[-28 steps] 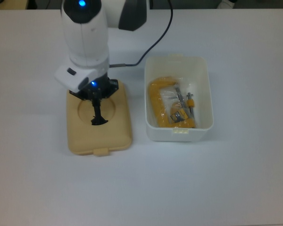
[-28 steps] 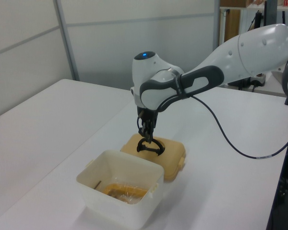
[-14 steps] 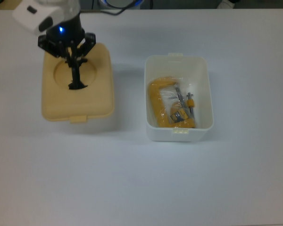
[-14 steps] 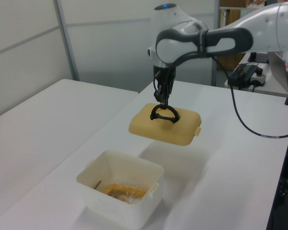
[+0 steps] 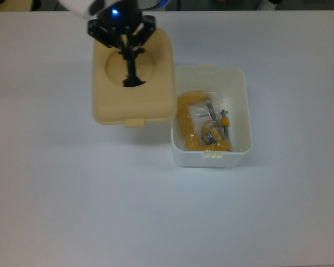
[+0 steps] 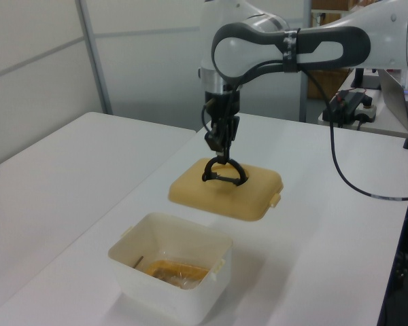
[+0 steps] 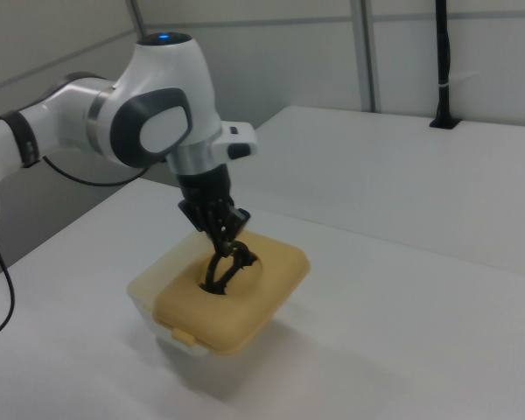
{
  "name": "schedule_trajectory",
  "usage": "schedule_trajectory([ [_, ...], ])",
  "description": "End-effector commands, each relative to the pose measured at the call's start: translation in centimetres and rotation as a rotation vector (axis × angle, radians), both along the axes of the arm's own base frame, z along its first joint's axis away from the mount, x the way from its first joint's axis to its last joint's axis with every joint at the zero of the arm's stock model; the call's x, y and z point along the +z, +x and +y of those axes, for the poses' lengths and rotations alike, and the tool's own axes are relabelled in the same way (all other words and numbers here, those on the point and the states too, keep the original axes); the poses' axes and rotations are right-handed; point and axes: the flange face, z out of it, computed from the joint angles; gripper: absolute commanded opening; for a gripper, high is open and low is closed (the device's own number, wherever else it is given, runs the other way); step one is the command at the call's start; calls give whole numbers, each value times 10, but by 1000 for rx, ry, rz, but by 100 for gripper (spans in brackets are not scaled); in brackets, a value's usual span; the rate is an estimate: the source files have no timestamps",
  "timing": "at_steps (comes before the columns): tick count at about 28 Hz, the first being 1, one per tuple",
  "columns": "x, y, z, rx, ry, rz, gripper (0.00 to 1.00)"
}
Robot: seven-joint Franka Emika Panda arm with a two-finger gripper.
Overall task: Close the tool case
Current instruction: 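Lower the lid onto the box rim and press it down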
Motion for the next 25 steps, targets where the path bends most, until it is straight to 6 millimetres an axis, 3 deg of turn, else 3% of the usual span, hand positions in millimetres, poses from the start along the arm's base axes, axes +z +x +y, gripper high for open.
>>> schedule_trajectory([
  [1,5,-5,37,-45,15,6,0],
  [8,1,-5,87,-89,26,-31,0],
  [15,-17,-4,140,-146,33,-56,0],
  [25,-22,-4,166,-165,45,-78,0],
])
